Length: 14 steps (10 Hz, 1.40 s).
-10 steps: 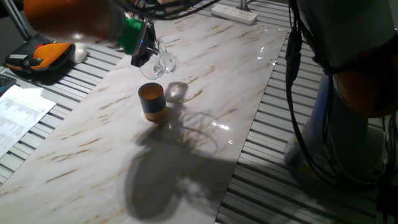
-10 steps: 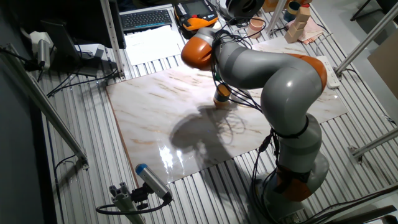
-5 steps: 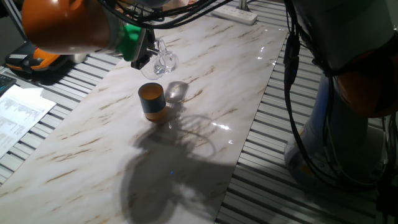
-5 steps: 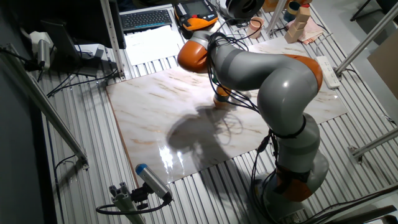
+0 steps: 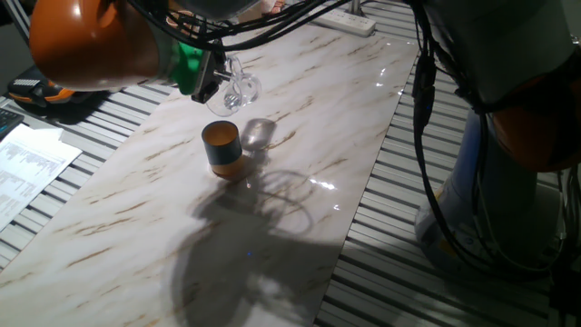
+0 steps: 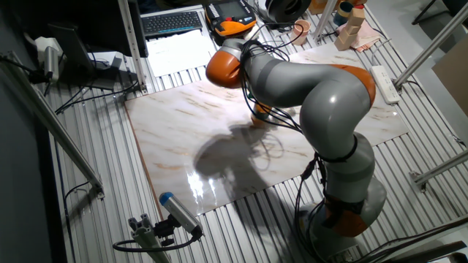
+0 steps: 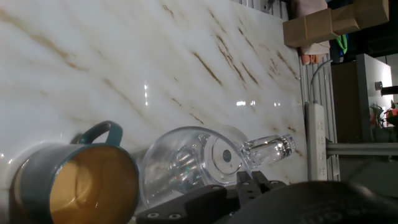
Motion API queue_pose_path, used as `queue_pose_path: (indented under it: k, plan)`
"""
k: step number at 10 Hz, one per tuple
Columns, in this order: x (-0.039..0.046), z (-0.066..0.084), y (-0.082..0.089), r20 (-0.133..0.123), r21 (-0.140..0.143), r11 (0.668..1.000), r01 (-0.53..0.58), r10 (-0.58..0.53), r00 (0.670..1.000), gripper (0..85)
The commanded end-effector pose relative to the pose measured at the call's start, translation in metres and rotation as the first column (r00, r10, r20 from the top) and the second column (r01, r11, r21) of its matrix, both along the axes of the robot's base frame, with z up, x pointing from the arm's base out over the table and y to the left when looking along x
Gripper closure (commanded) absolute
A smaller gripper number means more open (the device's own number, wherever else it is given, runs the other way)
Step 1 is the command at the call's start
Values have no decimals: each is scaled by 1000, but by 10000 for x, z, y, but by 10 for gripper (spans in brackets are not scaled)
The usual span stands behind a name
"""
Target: Pour the water from one cup into another empty cup
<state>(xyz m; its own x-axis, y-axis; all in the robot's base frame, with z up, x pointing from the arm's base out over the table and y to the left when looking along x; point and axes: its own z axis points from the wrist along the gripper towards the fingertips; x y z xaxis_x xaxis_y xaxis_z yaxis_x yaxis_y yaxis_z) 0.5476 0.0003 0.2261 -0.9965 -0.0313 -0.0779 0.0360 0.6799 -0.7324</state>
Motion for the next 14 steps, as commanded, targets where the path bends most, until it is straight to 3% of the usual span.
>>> queue_pose_path:
  k: [1,6,10,14]
  plan:
    - [-2,1,5,-2,-8,1000,-1,1,1000,850]
    - [-3,9,7,-9,-59,998,-5,5,1000,850]
    - [-6,10,13,-11,-68,998,-6,5,1000,850]
    - [-13,13,22,-16,-102,995,-11,9,1000,850]
